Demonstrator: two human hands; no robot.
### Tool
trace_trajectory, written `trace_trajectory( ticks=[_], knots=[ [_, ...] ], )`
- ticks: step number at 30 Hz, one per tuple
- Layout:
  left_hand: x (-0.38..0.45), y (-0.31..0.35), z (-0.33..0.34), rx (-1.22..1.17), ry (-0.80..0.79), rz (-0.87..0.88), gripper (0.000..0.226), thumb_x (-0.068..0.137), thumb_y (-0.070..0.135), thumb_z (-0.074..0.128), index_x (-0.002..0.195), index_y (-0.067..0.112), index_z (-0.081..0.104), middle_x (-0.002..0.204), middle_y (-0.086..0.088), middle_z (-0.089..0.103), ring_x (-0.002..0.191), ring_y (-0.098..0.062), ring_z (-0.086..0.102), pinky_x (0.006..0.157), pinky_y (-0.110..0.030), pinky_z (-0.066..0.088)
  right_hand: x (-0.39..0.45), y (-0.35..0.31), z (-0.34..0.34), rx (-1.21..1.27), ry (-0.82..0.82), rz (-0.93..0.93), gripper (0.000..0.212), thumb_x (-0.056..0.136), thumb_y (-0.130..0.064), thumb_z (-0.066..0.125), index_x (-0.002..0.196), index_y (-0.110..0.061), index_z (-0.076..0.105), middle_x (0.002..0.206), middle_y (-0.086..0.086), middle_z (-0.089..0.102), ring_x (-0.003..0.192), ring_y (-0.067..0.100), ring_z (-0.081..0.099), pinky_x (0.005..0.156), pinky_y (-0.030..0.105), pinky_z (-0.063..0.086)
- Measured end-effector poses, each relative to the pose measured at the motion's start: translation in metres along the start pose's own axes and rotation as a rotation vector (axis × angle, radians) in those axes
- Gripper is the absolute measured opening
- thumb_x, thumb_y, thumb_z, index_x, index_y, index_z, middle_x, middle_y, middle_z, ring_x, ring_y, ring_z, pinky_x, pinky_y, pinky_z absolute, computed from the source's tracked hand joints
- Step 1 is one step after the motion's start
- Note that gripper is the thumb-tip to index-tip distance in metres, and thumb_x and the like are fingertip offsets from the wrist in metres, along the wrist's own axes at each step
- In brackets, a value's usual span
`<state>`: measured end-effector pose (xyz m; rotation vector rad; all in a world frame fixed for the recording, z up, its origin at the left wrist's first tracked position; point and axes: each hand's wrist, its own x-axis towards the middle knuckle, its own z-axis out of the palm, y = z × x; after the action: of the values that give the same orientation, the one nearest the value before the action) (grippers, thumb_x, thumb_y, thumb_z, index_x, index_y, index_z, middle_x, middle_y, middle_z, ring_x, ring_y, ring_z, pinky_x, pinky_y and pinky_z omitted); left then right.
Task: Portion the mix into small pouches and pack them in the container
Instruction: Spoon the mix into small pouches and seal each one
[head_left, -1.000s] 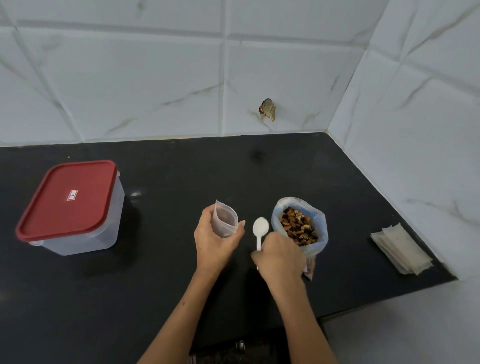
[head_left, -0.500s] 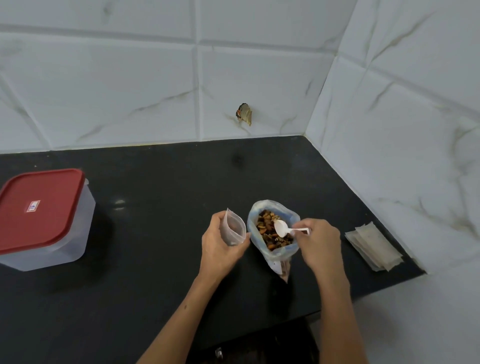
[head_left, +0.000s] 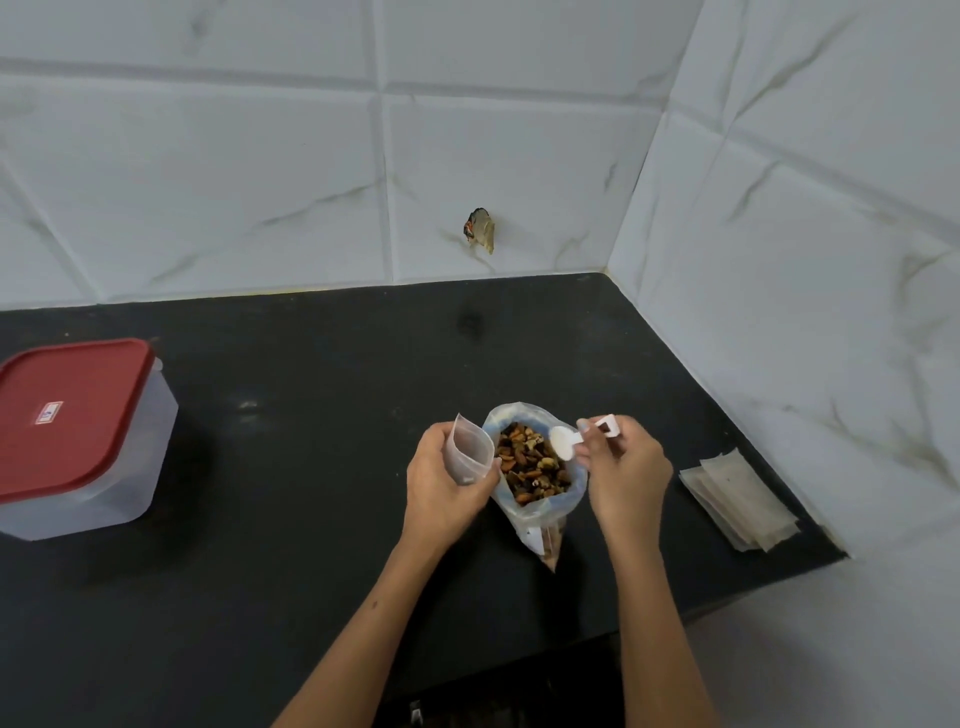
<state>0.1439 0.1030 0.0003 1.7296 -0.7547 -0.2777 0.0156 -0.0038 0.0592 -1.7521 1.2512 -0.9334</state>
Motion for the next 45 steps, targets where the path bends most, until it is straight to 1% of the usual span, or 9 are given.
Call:
trace_trajectory(
  ticks=[5, 10, 14, 17, 24, 30, 34, 40, 45],
  knots=[
    [-0.001, 0.002, 0.004, -0.007, -0.002, -0.057, 0.035, 0.076, 0.029, 0.078, 0.101, 0.021, 0.055, 0.09, 0.01, 0.063, 0.083, 0.007, 0.059, 0.065, -0.008, 0.046, 0.007, 0.003, 0.005, -0.264, -0.03, -0.097, 0.019, 0.094, -0.023, 0.059, 0.107, -0.012, 0.064, 0.09, -0.001, 0.067, 0.087, 0.015, 0.064, 0.066, 0.02, 0.05],
    [-0.002, 0.002, 0.009, -0.057, 0.03, -0.1, 0.027, 0.079, 0.027, 0.076, 0.097, 0.018, 0.058, 0.086, 0.007, 0.066, 0.077, 0.002, 0.062, 0.062, -0.012, 0.049, 0.005, 0.008, 0.017, -0.329, -0.094, -0.141, 0.02, 0.097, -0.022, 0.054, 0.108, -0.01, 0.063, 0.083, -0.005, 0.062, 0.064, 0.0, 0.048, 0.053, 0.008, 0.036],
    [-0.005, -0.002, 0.015, -0.118, 0.004, -0.143, 0.024, 0.079, 0.027, 0.076, 0.095, 0.018, 0.061, 0.087, 0.004, 0.067, 0.08, -0.004, 0.065, 0.07, -0.026, 0.056, 0.015, 0.014, 0.014, -0.276, -0.147, -0.119, 0.016, 0.094, -0.024, 0.058, 0.101, -0.011, 0.065, 0.08, -0.006, 0.064, 0.071, 0.004, 0.058, 0.062, 0.011, 0.046],
    [-0.009, -0.001, 0.021, -0.176, 0.028, -0.172, 0.028, 0.073, 0.035, 0.074, 0.092, 0.018, 0.062, 0.086, 0.004, 0.067, 0.082, -0.008, 0.066, 0.073, -0.035, 0.058, 0.022, 0.02, 0.012, -0.197, -0.135, -0.064, 0.013, 0.092, -0.022, 0.061, 0.095, -0.01, 0.066, 0.079, -0.001, 0.068, 0.077, 0.014, 0.068, 0.071, 0.03, 0.057],
    [-0.013, 0.006, 0.025, -0.211, 0.075, -0.152, 0.016, 0.08, 0.019, 0.076, 0.089, 0.015, 0.062, 0.082, 0.006, 0.066, 0.079, -0.005, 0.065, 0.068, -0.026, 0.055, 0.026, 0.026, 0.022, 0.102, -0.078, 0.308, 0.017, 0.089, -0.016, 0.065, 0.073, -0.017, 0.06, 0.072, 0.007, 0.071, 0.065, 0.016, 0.072, 0.07, 0.037, 0.06],
    [-0.018, 0.005, 0.026, -0.23, 0.1, -0.145, 0.035, 0.068, 0.045, 0.07, 0.085, 0.015, 0.062, 0.083, 0.003, 0.066, 0.08, -0.012, 0.066, 0.072, -0.04, 0.058, 0.032, 0.018, 0.017, 0.171, -0.123, 0.47, 0.015, 0.089, -0.008, 0.064, 0.074, -0.008, 0.061, 0.067, 0.013, 0.069, 0.06, 0.019, 0.072, 0.07, 0.037, 0.061],
    [-0.016, 0.007, 0.028, -0.212, 0.092, -0.163, 0.027, 0.071, 0.037, 0.072, 0.086, 0.017, 0.062, 0.082, 0.006, 0.066, 0.079, -0.008, 0.065, 0.07, -0.037, 0.058, 0.03, 0.016, 0.029, 0.241, -0.063, 0.477, 0.009, 0.089, -0.011, 0.065, 0.084, -0.003, 0.065, 0.07, 0.013, 0.07, 0.06, 0.018, 0.072, 0.067, 0.034, 0.061],
    [-0.015, 0.003, 0.026, -0.203, 0.111, -0.172, 0.016, 0.08, 0.017, 0.075, 0.086, 0.013, 0.061, 0.083, 0.002, 0.065, 0.078, -0.008, 0.064, 0.069, -0.028, 0.055, 0.044, 0.011, 0.013, 0.2, -0.236, 0.566, 0.007, 0.089, -0.005, 0.064, 0.085, 0.0, 0.061, 0.076, 0.021, 0.07, 0.066, 0.022, 0.072, 0.065, 0.031, 0.06],
    [-0.011, 0.002, 0.024, -0.218, 0.098, -0.153, 0.016, 0.08, 0.015, 0.076, 0.085, 0.013, 0.061, 0.082, 0.004, 0.064, 0.078, -0.005, 0.063, 0.066, -0.019, 0.052, 0.035, 0.011, 0.032, -0.14, -0.151, 0.307, 0.008, 0.088, -0.014, 0.065, 0.084, -0.007, 0.065, 0.075, 0.008, 0.07, 0.07, 0.019, 0.071, 0.069, 0.035, 0.06]
  ],
)
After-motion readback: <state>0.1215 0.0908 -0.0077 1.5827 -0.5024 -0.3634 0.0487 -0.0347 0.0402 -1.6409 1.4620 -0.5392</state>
